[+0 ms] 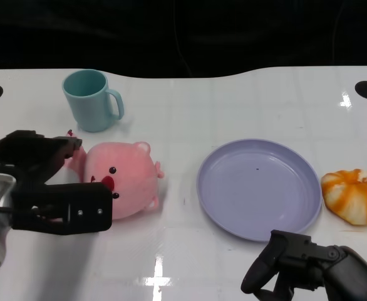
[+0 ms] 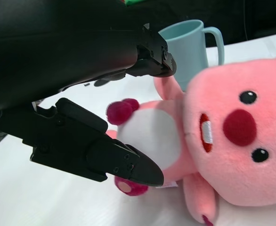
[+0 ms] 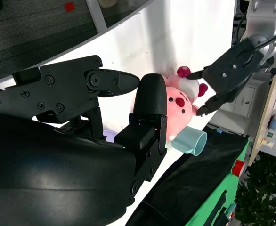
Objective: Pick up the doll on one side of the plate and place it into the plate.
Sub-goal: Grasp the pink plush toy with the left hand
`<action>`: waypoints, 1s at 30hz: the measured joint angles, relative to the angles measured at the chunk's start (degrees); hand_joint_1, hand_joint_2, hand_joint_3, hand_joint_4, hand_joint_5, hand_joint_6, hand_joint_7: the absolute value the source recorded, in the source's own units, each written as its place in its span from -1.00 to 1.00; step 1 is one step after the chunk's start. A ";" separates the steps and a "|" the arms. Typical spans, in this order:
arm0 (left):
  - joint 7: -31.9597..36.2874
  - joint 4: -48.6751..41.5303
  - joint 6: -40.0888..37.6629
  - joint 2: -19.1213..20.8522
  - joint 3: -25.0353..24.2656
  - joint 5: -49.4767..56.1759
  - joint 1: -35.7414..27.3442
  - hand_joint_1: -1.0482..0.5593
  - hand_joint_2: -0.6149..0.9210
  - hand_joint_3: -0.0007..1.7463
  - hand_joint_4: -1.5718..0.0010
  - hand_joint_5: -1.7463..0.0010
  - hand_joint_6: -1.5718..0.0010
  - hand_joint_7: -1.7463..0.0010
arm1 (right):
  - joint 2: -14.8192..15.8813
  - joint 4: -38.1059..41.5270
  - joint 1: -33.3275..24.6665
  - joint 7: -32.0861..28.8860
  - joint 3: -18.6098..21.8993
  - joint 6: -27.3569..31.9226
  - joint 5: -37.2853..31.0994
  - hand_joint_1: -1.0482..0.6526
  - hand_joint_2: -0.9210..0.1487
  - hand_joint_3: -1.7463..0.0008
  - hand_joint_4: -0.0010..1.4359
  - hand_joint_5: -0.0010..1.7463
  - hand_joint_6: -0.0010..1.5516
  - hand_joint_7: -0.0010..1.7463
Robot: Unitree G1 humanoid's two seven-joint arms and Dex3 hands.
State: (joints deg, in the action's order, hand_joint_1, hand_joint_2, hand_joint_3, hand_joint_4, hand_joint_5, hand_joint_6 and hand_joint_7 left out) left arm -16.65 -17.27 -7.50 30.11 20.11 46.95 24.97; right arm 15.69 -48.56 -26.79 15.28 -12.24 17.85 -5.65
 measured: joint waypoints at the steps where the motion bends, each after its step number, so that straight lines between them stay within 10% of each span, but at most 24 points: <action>1: 0.01 -1.03 -0.15 -0.47 0.53 0.07 0.52 -0.50 0.98 -1.00 0.91 0.69 0.65 0.99 | 0.01 -0.07 -0.09 0.00 0.01 0.18 0.00 -0.08 -1.00 0.60 -0.07 0.80 -0.23 0.48; 21: 4.44 -29.28 -0.07 -9.01 8.24 -0.50 13.99 -0.39 0.99 -0.99 0.60 0.87 0.43 0.97 | 0.21 -2.82 -1.64 0.03 0.53 1.70 0.21 -0.09 -1.00 0.60 -0.07 0.80 -0.23 0.47; 28: 11.47 -37.55 1.70 -11.81 8.52 -2.33 15.72 -0.19 1.00 -0.98 -0.01 0.83 -0.19 0.91 | 0.28 -3.82 -1.93 0.12 0.72 2.49 0.21 -0.09 -1.00 0.60 -0.07 0.80 -0.23 0.47; 30: 14.27 -39.21 3.70 -12.01 8.12 -3.40 15.74 -0.14 0.98 -0.99 -0.12 0.40 -0.44 0.90 | 0.28 -4.00 -1.96 0.12 0.72 2.59 0.22 -0.09 -1.00 0.60 -0.07 0.80 -0.22 0.47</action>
State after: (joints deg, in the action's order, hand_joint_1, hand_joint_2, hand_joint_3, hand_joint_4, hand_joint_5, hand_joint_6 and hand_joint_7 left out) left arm -2.38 -56.48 -3.80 18.10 28.23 43.55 40.72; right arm 15.97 -52.56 -28.75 15.41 -11.53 20.44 -5.43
